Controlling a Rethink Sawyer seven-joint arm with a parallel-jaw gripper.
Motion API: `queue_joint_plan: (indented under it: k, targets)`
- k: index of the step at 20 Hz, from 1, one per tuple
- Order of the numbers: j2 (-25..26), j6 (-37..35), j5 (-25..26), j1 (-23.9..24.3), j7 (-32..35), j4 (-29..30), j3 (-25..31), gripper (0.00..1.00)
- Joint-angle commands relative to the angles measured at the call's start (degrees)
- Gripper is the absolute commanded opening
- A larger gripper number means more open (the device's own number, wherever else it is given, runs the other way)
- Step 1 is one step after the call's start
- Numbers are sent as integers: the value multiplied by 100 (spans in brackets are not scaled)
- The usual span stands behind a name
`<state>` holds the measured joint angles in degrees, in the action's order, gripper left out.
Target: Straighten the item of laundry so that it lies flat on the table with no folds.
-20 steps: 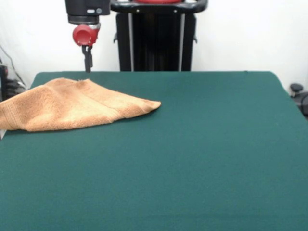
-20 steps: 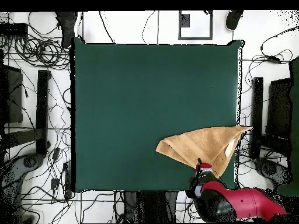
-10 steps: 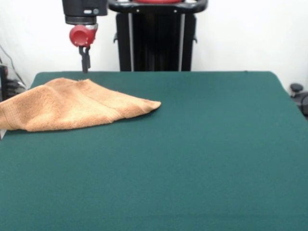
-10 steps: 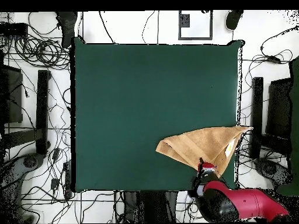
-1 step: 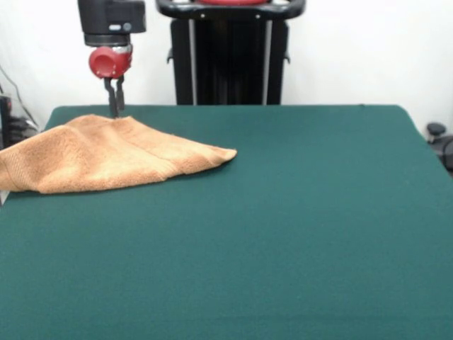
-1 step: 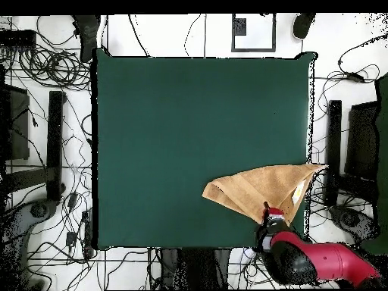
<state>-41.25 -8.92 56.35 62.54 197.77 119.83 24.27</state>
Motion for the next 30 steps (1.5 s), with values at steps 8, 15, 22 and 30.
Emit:
queue_joint_plan:
  k: [8, 15, 22, 30]
  targets:
    - [343, -666, 116, -36, -1916, -496, 721, 100]
    - [401, -661, 141, -21, -1962, -551, 759, 100]
    - [534, -294, 525, -443, -1629, -824, 322, 100]
    - [1244, 219, 1212, -1013, -1035, -1636, -383, 100]
